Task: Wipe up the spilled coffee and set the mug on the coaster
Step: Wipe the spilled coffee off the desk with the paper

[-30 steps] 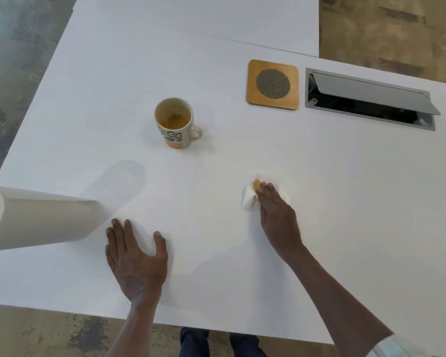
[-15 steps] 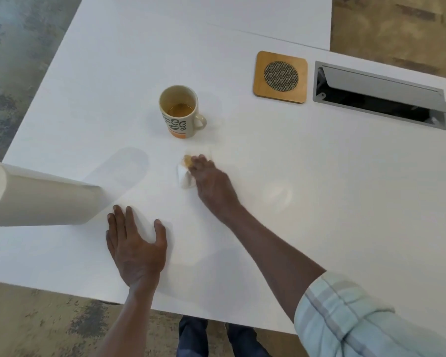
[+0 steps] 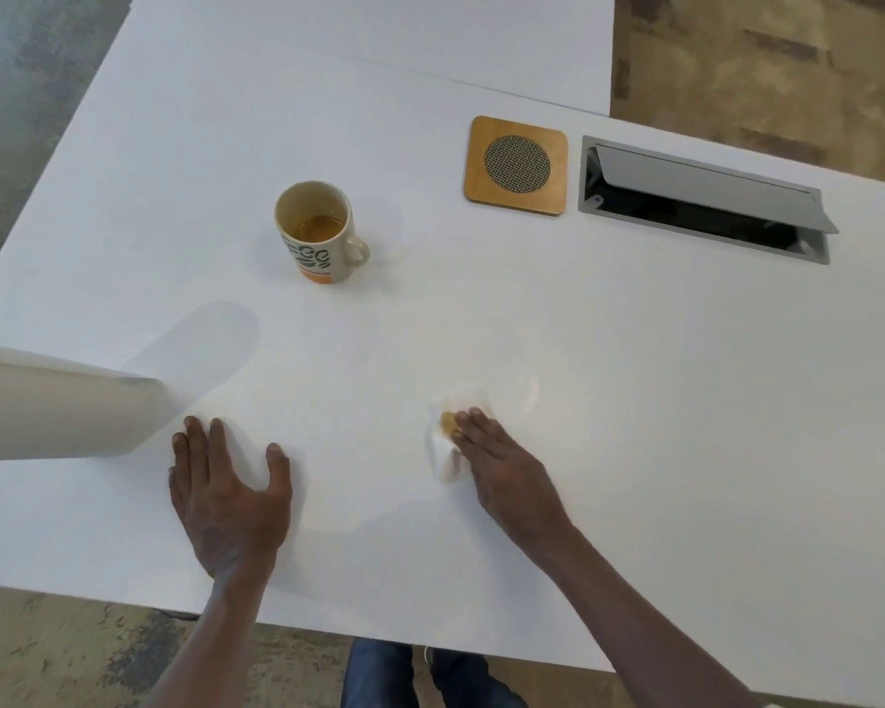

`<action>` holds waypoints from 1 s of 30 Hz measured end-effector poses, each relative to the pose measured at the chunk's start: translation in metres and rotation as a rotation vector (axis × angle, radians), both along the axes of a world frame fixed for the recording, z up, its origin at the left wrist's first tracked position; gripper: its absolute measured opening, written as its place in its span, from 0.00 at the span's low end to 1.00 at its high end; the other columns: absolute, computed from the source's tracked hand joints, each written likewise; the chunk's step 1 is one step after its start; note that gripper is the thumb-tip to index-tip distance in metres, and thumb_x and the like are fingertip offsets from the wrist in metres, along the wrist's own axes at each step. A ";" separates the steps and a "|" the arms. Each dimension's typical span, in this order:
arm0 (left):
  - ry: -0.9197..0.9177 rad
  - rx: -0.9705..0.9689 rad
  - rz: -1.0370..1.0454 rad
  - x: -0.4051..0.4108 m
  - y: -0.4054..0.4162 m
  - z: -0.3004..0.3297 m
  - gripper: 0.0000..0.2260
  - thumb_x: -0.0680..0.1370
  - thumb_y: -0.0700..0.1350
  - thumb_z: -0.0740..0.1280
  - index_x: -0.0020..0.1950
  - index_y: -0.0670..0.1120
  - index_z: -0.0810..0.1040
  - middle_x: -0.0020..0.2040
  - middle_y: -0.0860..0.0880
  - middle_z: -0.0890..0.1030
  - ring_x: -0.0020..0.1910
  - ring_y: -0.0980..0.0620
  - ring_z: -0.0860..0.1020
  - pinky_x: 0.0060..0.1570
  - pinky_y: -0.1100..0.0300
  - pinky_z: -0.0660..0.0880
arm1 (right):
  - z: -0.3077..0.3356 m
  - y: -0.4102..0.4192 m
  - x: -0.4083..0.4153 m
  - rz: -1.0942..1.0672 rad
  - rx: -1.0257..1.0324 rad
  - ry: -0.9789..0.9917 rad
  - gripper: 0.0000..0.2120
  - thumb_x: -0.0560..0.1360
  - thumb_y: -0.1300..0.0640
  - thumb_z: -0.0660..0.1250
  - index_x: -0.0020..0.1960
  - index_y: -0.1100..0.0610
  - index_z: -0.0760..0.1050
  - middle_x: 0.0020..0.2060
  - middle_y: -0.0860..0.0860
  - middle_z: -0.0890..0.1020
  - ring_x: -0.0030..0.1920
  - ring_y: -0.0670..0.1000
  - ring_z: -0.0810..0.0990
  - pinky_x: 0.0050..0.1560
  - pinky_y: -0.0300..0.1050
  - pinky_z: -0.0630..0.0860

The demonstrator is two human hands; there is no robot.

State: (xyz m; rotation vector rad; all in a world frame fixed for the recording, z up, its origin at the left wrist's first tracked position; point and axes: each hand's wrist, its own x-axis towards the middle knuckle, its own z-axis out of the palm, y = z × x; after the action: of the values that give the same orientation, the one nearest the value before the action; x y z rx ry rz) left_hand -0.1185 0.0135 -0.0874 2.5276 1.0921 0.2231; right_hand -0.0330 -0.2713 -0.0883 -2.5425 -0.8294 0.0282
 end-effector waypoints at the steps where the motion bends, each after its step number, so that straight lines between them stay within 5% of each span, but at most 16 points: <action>1: 0.001 -0.003 0.001 0.000 0.000 0.000 0.33 0.77 0.59 0.60 0.78 0.42 0.64 0.81 0.43 0.61 0.81 0.46 0.57 0.80 0.47 0.52 | 0.001 -0.013 0.004 -0.047 -0.002 -0.008 0.18 0.75 0.69 0.63 0.64 0.61 0.78 0.66 0.54 0.77 0.69 0.52 0.72 0.67 0.48 0.72; 9: 0.001 -0.007 -0.009 -0.001 -0.002 -0.001 0.34 0.77 0.59 0.59 0.78 0.42 0.64 0.81 0.43 0.60 0.81 0.46 0.57 0.80 0.47 0.52 | 0.006 -0.019 0.077 -0.433 0.045 0.050 0.20 0.76 0.71 0.64 0.67 0.62 0.75 0.66 0.57 0.76 0.69 0.56 0.72 0.63 0.50 0.75; 12: -0.009 -0.008 0.012 0.000 -0.002 -0.001 0.33 0.76 0.59 0.59 0.76 0.40 0.66 0.80 0.42 0.62 0.81 0.43 0.58 0.79 0.47 0.53 | 0.003 0.013 0.106 -0.412 0.048 0.071 0.18 0.77 0.70 0.63 0.65 0.62 0.76 0.65 0.58 0.77 0.68 0.58 0.73 0.62 0.52 0.76; 16: -0.247 -0.047 -0.054 0.040 -0.024 0.013 0.20 0.78 0.47 0.64 0.67 0.39 0.74 0.69 0.38 0.75 0.69 0.39 0.70 0.73 0.48 0.64 | 0.004 0.054 0.130 -0.317 0.028 0.069 0.18 0.75 0.71 0.64 0.63 0.63 0.77 0.64 0.58 0.78 0.67 0.58 0.74 0.59 0.51 0.77; 20: -0.451 -0.326 0.061 0.125 -0.062 0.057 0.12 0.81 0.43 0.64 0.62 0.42 0.77 0.59 0.44 0.80 0.56 0.46 0.77 0.57 0.52 0.75 | 0.006 0.094 0.122 -0.166 0.041 0.056 0.17 0.71 0.72 0.68 0.59 0.63 0.80 0.61 0.59 0.80 0.63 0.60 0.78 0.57 0.53 0.78; 24: -0.442 -0.655 0.253 0.188 -0.076 0.090 0.13 0.81 0.49 0.64 0.61 0.44 0.77 0.55 0.48 0.82 0.53 0.51 0.79 0.48 0.62 0.74 | -0.003 0.101 0.096 -0.046 0.089 0.121 0.18 0.77 0.68 0.62 0.66 0.60 0.76 0.68 0.55 0.75 0.71 0.54 0.70 0.69 0.48 0.69; 30: -0.358 -0.960 0.410 0.221 -0.083 0.095 0.16 0.80 0.55 0.65 0.63 0.47 0.76 0.54 0.50 0.81 0.54 0.50 0.80 0.56 0.57 0.73 | 0.002 0.053 0.079 -0.013 0.033 0.077 0.21 0.74 0.69 0.67 0.66 0.58 0.76 0.68 0.51 0.74 0.71 0.49 0.69 0.68 0.41 0.69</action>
State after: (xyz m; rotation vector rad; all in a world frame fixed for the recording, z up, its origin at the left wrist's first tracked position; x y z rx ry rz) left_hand 0.1022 -0.0695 0.0074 1.3571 1.1714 0.1843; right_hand 0.0456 -0.2182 -0.0867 -2.4986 -0.7774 0.1069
